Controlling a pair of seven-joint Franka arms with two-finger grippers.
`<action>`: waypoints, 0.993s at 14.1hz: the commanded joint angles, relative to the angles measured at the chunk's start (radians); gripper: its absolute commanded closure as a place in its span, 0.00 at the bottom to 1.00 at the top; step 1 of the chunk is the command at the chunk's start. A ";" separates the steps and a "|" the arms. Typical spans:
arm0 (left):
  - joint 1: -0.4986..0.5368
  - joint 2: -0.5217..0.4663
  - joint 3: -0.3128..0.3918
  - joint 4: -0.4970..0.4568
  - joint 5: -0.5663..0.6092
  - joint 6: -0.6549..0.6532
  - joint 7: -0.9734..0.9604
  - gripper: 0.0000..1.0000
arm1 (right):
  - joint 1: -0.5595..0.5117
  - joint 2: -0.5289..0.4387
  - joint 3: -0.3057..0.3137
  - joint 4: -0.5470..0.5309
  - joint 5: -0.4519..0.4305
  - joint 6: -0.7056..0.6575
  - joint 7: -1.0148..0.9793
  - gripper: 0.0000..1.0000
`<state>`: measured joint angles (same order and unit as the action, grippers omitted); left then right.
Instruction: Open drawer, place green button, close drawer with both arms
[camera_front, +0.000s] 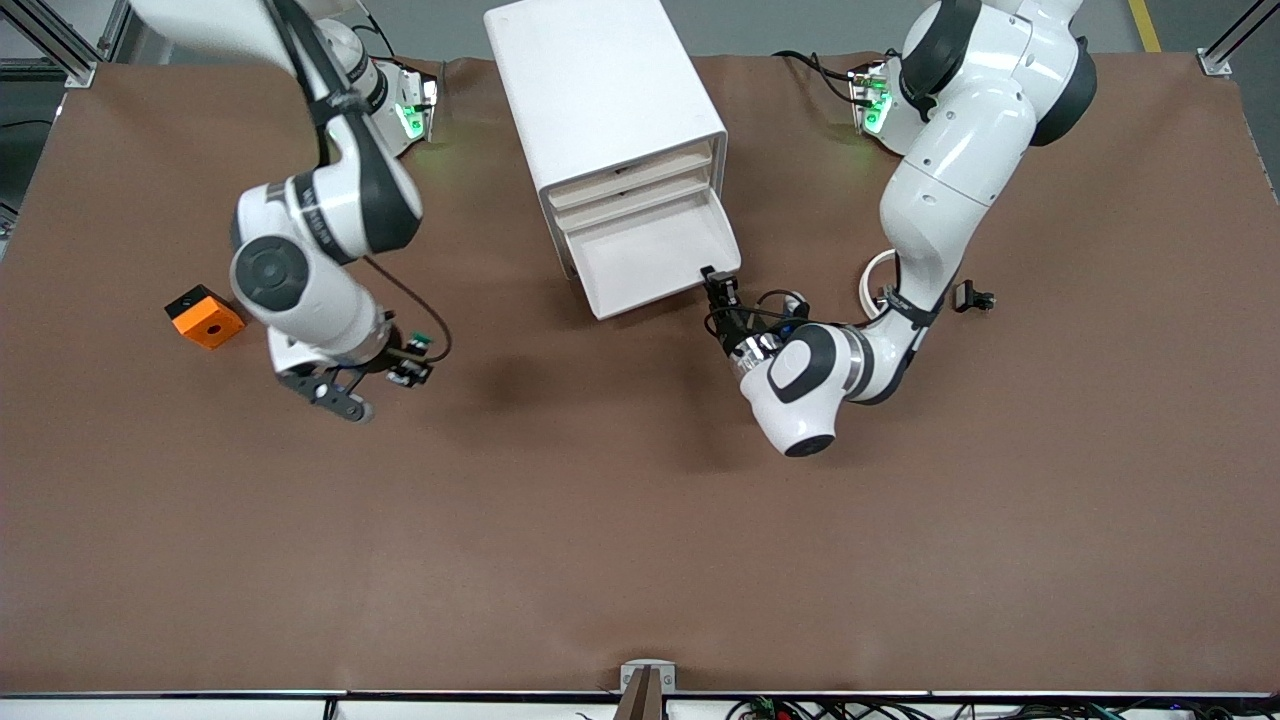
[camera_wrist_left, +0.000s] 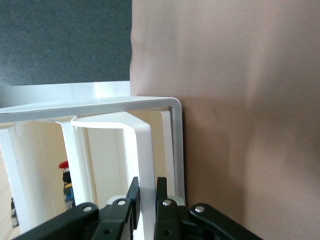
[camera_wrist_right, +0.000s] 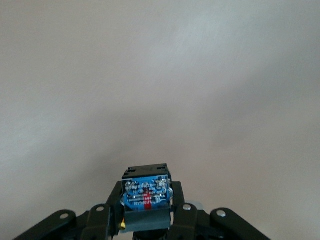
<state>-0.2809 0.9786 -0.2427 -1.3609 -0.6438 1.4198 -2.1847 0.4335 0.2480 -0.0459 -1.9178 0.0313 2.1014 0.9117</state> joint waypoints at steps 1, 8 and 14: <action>0.029 0.006 0.006 0.051 0.003 -0.010 0.010 0.85 | 0.124 -0.003 -0.006 0.026 0.038 -0.015 0.165 1.00; 0.037 0.006 0.003 0.051 0.000 -0.012 0.008 0.59 | 0.322 0.020 -0.008 0.083 0.110 0.000 0.200 1.00; 0.035 0.006 -0.003 0.049 0.003 -0.013 0.010 0.00 | 0.421 0.118 -0.009 0.132 0.093 0.081 0.399 1.00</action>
<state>-0.2436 0.9786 -0.2417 -1.3290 -0.6437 1.4200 -2.1798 0.8331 0.3203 -0.0416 -1.8224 0.1216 2.1606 1.2458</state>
